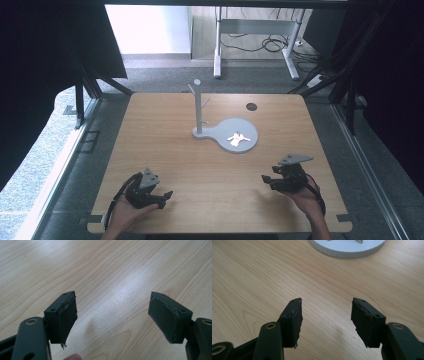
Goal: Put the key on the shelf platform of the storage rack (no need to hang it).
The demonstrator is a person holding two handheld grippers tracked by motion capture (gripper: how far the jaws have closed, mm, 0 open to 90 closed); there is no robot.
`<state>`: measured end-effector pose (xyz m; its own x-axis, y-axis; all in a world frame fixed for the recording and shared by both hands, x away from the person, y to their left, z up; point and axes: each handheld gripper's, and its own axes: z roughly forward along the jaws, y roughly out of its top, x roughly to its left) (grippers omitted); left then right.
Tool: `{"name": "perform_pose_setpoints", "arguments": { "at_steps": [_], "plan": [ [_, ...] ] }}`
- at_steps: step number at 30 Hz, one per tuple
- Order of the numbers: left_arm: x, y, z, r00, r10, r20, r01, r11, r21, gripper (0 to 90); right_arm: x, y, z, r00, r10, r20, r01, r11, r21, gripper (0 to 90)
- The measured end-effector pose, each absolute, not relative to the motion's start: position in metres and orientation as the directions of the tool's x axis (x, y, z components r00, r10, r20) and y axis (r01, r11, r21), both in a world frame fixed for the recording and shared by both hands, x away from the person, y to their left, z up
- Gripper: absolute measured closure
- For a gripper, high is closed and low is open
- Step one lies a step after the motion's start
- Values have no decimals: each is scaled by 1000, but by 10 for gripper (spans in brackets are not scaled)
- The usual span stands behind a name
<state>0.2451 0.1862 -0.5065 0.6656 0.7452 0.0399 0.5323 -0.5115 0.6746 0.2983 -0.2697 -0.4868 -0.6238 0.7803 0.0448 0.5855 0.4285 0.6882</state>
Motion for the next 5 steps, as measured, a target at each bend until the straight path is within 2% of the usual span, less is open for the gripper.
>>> {"name": "perform_pose_setpoints", "arguments": {
  "at_steps": [5],
  "plan": [
    [245,186,-506,666,745,41,531,-512,675,233,300,-276,-490,-595,803,41,589,401,702,412]
  ]
}}
